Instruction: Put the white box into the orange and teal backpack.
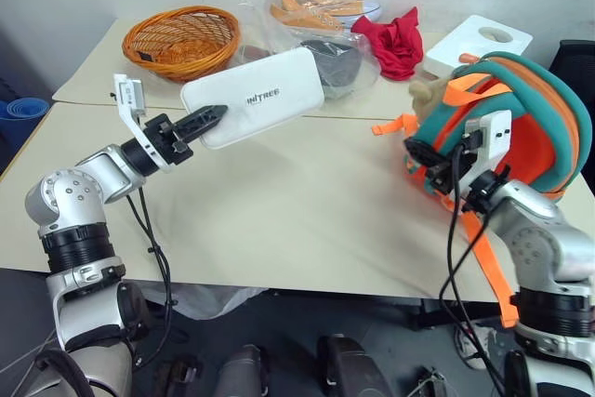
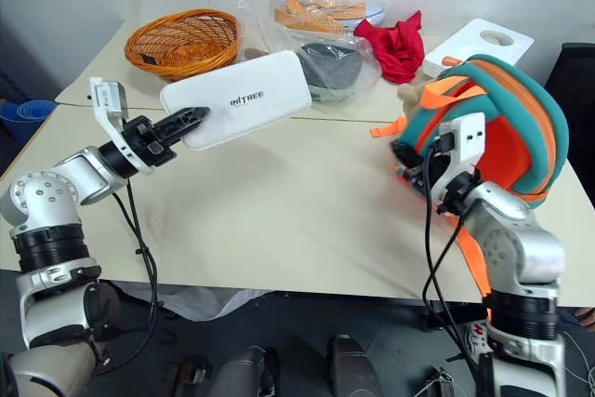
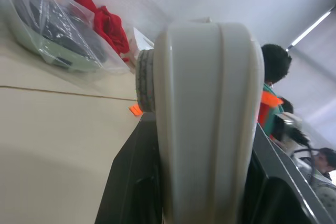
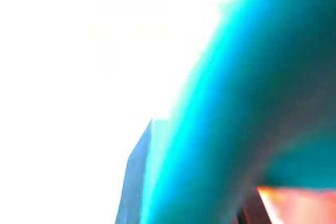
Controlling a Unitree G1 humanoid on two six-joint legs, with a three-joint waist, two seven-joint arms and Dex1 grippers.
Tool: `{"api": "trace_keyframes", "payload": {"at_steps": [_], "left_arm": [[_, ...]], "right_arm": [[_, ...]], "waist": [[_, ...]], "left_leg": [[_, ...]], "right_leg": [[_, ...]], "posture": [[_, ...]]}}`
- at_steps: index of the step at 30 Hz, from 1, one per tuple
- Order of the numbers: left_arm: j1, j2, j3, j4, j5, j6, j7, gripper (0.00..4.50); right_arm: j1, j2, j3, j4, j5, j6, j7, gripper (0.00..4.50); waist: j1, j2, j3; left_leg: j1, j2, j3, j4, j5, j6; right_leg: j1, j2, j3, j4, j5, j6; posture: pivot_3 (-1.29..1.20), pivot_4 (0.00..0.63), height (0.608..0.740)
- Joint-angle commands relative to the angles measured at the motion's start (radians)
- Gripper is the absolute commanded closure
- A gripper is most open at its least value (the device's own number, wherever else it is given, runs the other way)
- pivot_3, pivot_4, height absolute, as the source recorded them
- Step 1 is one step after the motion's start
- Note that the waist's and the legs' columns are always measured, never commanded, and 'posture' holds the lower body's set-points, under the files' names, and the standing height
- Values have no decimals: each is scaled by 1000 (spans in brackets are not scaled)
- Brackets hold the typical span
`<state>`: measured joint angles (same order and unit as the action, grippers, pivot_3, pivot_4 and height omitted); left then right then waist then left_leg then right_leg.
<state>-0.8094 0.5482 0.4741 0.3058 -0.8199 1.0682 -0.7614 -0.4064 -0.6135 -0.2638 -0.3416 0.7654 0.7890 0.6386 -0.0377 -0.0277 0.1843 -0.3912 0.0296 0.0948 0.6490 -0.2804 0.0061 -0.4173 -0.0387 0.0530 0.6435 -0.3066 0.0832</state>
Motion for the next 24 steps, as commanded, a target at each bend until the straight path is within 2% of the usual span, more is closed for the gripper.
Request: {"api": "trace_keyframes", "payload": {"at_steps": [1,7,8,10,17,24], "left_arm": [[-46,34,-41,-67,-5,-101,-107,3250],[-59,58,-104,-155,-27,-149,-194,3250],[-57,62,-118,-172,-28,-154,-211,3250],[-53,66,-141,-199,-34,-156,-238,3250],[-41,47,-192,-267,-88,-141,-314,3250],[-9,65,-387,-279,112,-360,-420,3250]], "right_arm": [[11,-72,-75,-155,259,119,73,4488],[207,-320,-276,-277,581,255,253,4488],[242,-350,-314,-281,622,267,274,4488],[300,-391,-372,-282,673,278,302,4488],[404,-444,-441,-267,671,268,317,4488],[429,-449,-429,-247,632,250,308,4488]], "waist": [[0,-1,0],[13,-1,1],[13,-1,1],[11,-2,1],[9,-2,1],[11,-2,1]], "left_leg": [[0,0,0,0,0,0],[-3,0,-2,-1,-2,2],[-4,0,-2,-1,-5,8],[-3,0,-2,0,-5,8],[-1,-1,-2,1,-5,9],[0,-1,-2,1,-4,9]], "right_leg": [[0,0,0,0,0,0],[1,-2,-2,-7,0,0],[1,-2,-3,-7,0,0],[2,-2,-3,-7,0,0],[4,-2,-2,-9,1,1],[5,-2,-2,-9,1,1]], "posture": [[0,150,740],[0,150,740],[0,150,740],[0,150,740],[0,150,740],[0,150,740]]}}
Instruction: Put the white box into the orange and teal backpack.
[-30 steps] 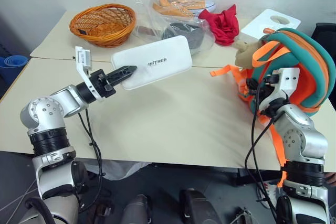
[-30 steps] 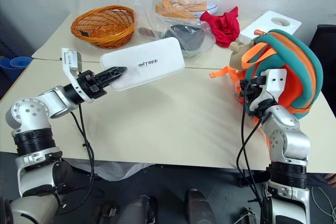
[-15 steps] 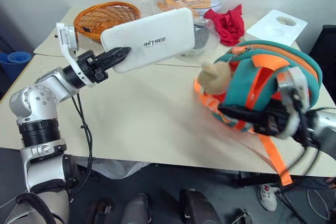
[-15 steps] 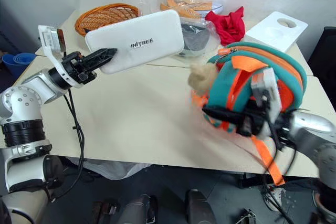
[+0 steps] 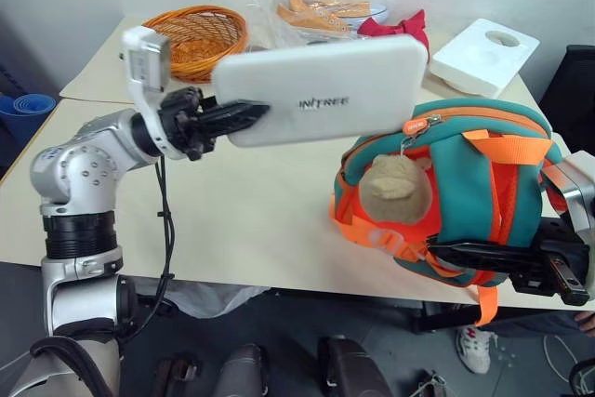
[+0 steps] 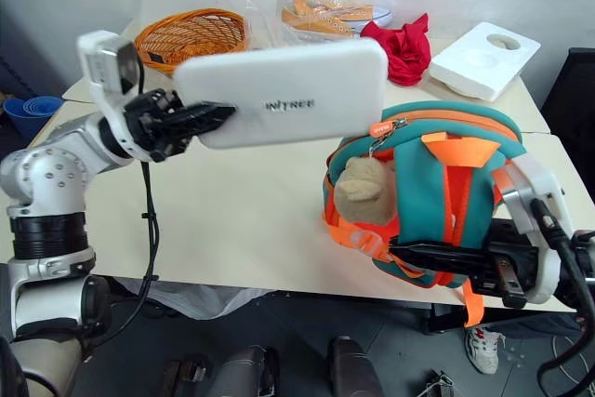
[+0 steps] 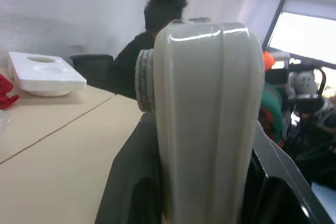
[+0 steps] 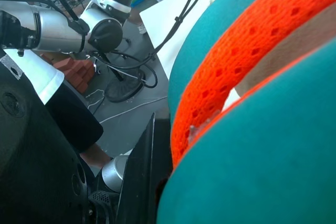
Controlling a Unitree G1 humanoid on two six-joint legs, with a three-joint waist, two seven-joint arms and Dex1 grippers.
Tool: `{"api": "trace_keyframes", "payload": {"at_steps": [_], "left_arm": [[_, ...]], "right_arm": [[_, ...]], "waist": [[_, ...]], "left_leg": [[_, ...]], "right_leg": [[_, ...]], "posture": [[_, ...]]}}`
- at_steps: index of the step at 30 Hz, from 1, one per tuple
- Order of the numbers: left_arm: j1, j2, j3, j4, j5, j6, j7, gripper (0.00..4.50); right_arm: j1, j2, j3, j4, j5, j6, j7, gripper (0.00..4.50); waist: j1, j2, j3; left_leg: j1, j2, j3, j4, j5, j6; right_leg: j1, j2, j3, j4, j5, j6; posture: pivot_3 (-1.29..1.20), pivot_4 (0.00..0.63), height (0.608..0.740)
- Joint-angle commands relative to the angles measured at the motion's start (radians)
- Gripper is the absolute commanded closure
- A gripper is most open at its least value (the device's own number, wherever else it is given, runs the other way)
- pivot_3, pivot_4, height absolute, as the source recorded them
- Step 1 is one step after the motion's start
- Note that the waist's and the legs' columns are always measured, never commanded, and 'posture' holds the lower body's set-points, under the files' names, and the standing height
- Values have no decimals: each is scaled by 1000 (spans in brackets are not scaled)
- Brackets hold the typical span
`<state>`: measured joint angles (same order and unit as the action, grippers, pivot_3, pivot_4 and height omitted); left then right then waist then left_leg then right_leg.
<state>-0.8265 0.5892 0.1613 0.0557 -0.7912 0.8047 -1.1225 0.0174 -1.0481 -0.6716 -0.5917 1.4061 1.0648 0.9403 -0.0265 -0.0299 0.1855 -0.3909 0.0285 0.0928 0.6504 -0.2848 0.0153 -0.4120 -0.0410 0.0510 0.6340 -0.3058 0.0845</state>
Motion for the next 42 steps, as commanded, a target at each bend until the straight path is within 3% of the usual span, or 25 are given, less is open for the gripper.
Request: {"api": "trace_keyframes", "payload": {"at_steps": [1,6,12,18,22,24,27,31,36,39,42], "left_arm": [[10,38,-114,-19,142,-160,-82,3250],[-67,43,-236,72,314,-387,-175,3250],[-186,-21,-322,156,374,-464,-265,3250],[-267,-300,-430,256,496,-495,-87,3250],[-278,-373,-428,304,542,-516,-32,3250],[-296,-437,-411,331,540,-498,38,2538],[-286,-401,-369,282,526,-463,48,1679],[-223,-207,-258,191,409,-330,-79,534],[-189,-38,-159,70,218,-119,-210,534],[-201,-44,-145,-32,139,-26,-179,534],[-182,-82,-225,-117,192,-40,-109,534]], "right_arm": [[8,-14,-18,4,-16,-29,8,4488],[17,-11,-16,1,-24,-37,12,4488],[7,2,29,-3,-67,-69,4,4488],[-32,47,120,-27,-99,-118,-67,4488],[-35,54,138,-31,-101,-132,-87,4488],[-41,65,150,-33,-97,-139,-122,4500],[-34,76,152,-38,-98,-144,-155,4500],[-12,87,145,-46,-94,-149,-174,4500],[-6,97,158,-48,-102,-159,-189,4500],[-11,99,167,-45,-103,-162,-193,4500],[-24,98,180,-39,-101,-167,-197,4500]], "waist": [[0,0,0],[1,-1,0],[2,-1,0],[14,-1,0],[14,-1,1],[15,-1,1],[20,-1,1],[-3,-1,0],[1,0,0],[16,0,0],[26,0,0]], "left_leg": [[0,0,0,0,0,0],[0,0,0,0,0,1],[-2,0,0,0,-1,3],[-7,0,-1,4,-2,4],[-14,0,0,10,-3,6],[-14,1,0,11,-3,6],[-14,0,0,12,-3,7],[-13,1,0,12,-3,6],[-14,2,0,12,0,1],[-14,0,-1,14,0,3],[-14,-1,-1,14,-1,5]], "right_leg": [[0,0,0,-1,0,0],[0,0,0,-2,0,0],[0,0,0,-5,1,1],[-1,1,0,-5,2,3],[-7,2,2,-4,3,5],[-7,2,3,-3,3,5],[-7,2,3,-1,3,6],[-8,3,3,2,3,5],[-12,2,3,9,1,2],[-11,0,1,9,1,2],[-9,-1,1,8,2,3]], "posture": [[0,150,740],[0,150,740],[0,150,740],[0,150,740],[0,150,740],[0,150,740],[0,150,740],[0,150,740],[0,150,740],[0,150,740],[0,150,740]]}}
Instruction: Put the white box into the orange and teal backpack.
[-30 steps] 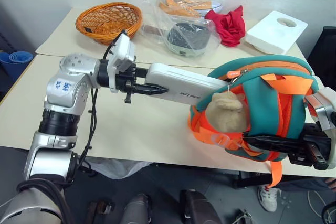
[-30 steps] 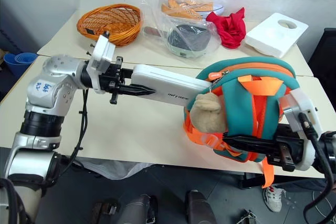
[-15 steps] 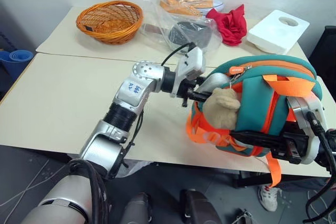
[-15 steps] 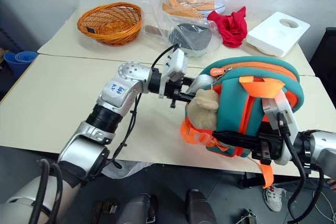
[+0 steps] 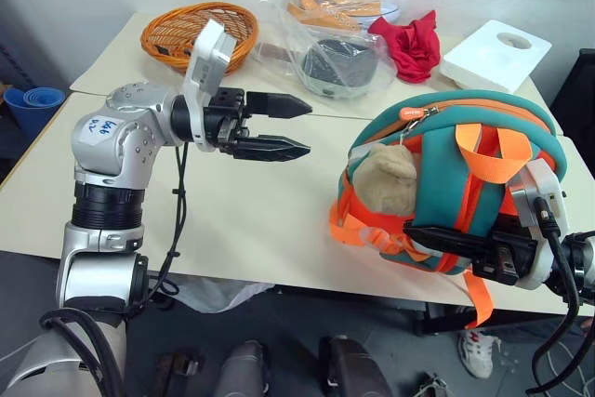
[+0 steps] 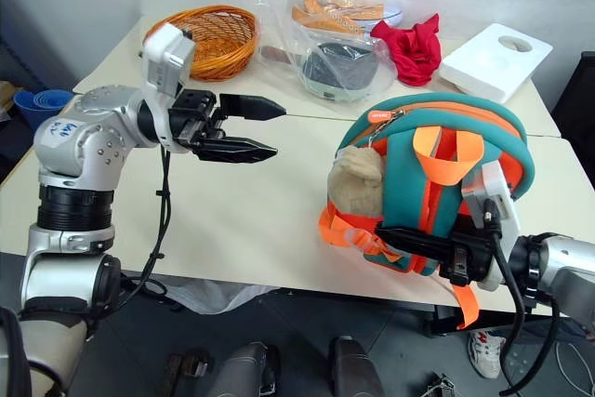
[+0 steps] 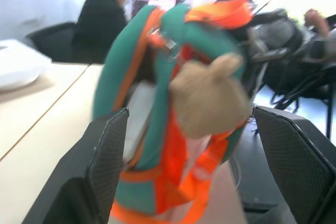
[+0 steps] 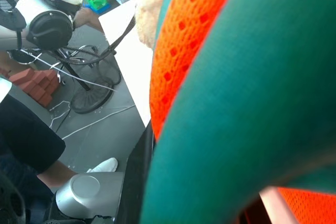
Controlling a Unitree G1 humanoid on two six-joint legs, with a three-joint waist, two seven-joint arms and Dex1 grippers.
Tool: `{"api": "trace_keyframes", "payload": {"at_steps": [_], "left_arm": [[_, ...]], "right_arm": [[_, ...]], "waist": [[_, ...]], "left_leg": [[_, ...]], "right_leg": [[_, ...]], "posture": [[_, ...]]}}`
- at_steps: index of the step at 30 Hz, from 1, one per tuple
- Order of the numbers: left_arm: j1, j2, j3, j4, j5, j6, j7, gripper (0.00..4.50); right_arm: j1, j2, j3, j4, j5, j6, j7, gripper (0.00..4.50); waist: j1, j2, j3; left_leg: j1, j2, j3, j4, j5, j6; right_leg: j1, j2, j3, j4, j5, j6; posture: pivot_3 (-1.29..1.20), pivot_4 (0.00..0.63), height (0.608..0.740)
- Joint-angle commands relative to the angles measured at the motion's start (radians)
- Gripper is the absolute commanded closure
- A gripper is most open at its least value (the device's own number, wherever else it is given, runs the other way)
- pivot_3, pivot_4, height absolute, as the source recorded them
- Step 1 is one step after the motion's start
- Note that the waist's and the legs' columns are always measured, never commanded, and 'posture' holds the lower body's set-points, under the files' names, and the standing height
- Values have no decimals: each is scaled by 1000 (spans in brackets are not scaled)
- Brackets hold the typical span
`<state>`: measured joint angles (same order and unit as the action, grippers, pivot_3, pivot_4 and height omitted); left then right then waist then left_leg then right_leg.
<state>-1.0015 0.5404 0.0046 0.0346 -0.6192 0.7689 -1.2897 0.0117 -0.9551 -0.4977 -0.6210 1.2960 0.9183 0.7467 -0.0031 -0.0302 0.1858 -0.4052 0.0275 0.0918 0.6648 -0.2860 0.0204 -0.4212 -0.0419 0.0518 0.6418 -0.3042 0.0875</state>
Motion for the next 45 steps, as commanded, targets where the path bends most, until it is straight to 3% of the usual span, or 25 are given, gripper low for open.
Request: {"api": "trace_keyframes", "payload": {"at_steps": [1,10,13,16,24,28,32,37,40,45], "left_arm": [[-1,-55,-108,-106,62,-22,96,534],[7,-209,-284,-77,249,-135,279,534],[9,-252,-254,-65,205,-99,295,534],[6,-261,-220,-47,172,-75,280,1153],[-42,-222,-114,36,102,-12,255,3481],[-127,-128,-66,172,119,-57,198,4485],[-227,-23,-77,371,172,-155,93,4485],[-193,50,-199,530,373,-514,-20,4485],[-61,30,-297,478,491,-704,0,4485],[9,-57,-340,503,624,-833,162,4485]], "right_arm": [[-25,3,11,-8,11,-21,-5,4500],[-49,5,18,-12,41,-21,-22,4500],[-38,11,13,-17,43,-24,-31,4500],[-22,18,7,-17,30,-30,-37,4500],[31,28,-30,-7,7,-54,-45,4500],[82,26,-76,7,-12,-65,-28,4500],[129,26,-125,31,-17,-67,-3,4500],[179,35,-159,60,-36,-77,22,4500],[193,45,-167,64,-42,-87,24,4500],[190,45,-174,82,-42,-86,29,4500]], "waist": [[3,0,0],[-3,0,0],[0,0,0],[4,0,0],[0,0,0],[-2,0,0],[-2,0,0],[0,0,0],[0,1,-1],[5,0,0]], "left_leg": [[0,0,0,0,0,0],[2,1,1,0,0,0],[2,1,1,0,0,0],[1,1,1,0,0,0],[1,1,1,1,0,0],[1,1,1,1,0,0],[1,1,1,0,0,0],[1,1,2,0,0,0],[2,1,3,-1,0,0],[0,1,3,1,-1,1]], "right_leg": [[0,0,0,0,0,0],[0,4,3,0,0,1],[0,4,3,0,0,1],[0,3,3,0,0,1],[0,3,2,0,0,1],[0,4,3,0,0,1],[0,5,3,0,0,1],[0,4,3,-1,0,1],[0,4,4,-2,0,1],[0,2,3,0,0,1]], "posture": [[0,150,740],[0,150,740],[0,150,740],[0,150,740],[0,150,740],[0,150,740],[0,150,740],[0,150,740],[0,150,740],[0,150,740]]}}
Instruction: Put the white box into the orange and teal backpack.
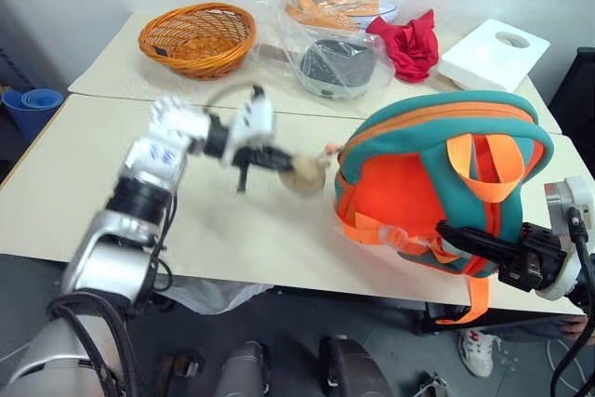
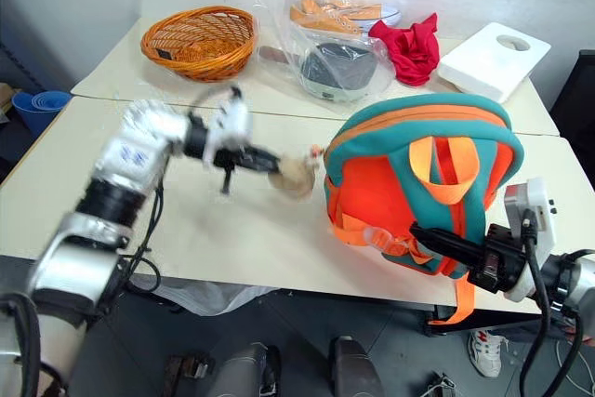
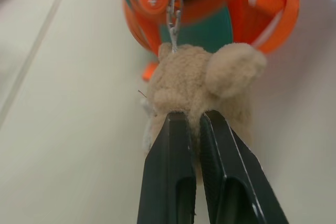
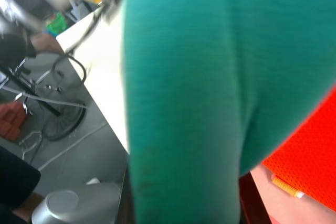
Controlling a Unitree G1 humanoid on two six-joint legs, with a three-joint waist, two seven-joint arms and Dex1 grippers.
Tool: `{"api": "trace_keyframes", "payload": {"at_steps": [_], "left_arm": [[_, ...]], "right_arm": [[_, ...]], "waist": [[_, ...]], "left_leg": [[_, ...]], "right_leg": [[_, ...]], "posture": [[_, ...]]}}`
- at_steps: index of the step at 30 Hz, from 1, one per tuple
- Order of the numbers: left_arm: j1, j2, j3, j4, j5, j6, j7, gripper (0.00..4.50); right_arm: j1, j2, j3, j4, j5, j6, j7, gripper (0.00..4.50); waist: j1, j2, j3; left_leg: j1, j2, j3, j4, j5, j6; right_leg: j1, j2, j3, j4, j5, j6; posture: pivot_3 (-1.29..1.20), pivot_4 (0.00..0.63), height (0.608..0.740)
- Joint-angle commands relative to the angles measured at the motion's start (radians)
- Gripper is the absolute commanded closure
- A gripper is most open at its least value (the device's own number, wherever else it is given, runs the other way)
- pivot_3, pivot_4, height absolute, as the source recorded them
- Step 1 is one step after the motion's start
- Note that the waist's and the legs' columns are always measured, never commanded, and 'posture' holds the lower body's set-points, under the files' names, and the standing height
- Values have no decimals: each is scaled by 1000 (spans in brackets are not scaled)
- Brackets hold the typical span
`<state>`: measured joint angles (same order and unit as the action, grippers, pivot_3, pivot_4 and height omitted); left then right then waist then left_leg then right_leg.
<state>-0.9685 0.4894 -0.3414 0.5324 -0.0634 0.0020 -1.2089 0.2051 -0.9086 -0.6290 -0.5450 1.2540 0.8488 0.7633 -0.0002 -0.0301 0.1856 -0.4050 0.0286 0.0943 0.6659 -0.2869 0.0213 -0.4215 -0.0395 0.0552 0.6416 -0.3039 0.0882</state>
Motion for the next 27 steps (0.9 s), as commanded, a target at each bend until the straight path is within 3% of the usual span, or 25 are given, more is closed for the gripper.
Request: {"api": "trace_keyframes", "payload": {"at_steps": [1,6,10,11,17,24,27], "left_arm": [[-12,-21,-2,2,87,-84,103,4485],[55,-104,-2,-64,79,-46,153,4485],[72,-118,57,-101,11,98,138,4485],[73,-113,79,-114,-17,152,124,4190],[106,83,231,-180,-194,391,-48,2285],[75,317,400,-165,-377,645,-211,143],[81,370,442,-191,-397,664,-193,23]], "right_arm": [[-2,-2,-42,12,-8,-17,18,4500],[-18,11,-18,29,-49,-36,26,4500],[-49,23,15,34,-143,-89,10,4500],[-56,22,19,43,-160,-91,4,4500],[15,-131,-155,168,-203,-41,201,2484],[115,-259,-467,421,-260,73,455,96],[127,-248,-500,488,-340,19,471,5]], "waist": [[2,-1,0],[1,0,0],[-1,0,0],[-1,0,0],[-12,1,0],[-7,0,0],[-4,0,0]], "left_leg": [[0,0,0,0,0,0],[0,-1,0,0,-1,1],[0,0,0,1,-1,1],[0,0,0,1,-1,1],[0,1,1,0,0,0],[0,0,1,0,0,0],[0,0,1,-1,0,0]], "right_leg": [[0,0,-1,0,0,0],[0,0,0,0,0,0],[0,0,0,1,0,0],[0,0,0,2,0,0],[-2,2,1,2,0,0],[-2,1,0,1,0,0],[-1,1,-1,0,0,0]], "posture": [[0,150,740],[0,150,740],[0,150,740],[0,150,740],[0,150,740],[0,150,740],[0,150,740]]}}
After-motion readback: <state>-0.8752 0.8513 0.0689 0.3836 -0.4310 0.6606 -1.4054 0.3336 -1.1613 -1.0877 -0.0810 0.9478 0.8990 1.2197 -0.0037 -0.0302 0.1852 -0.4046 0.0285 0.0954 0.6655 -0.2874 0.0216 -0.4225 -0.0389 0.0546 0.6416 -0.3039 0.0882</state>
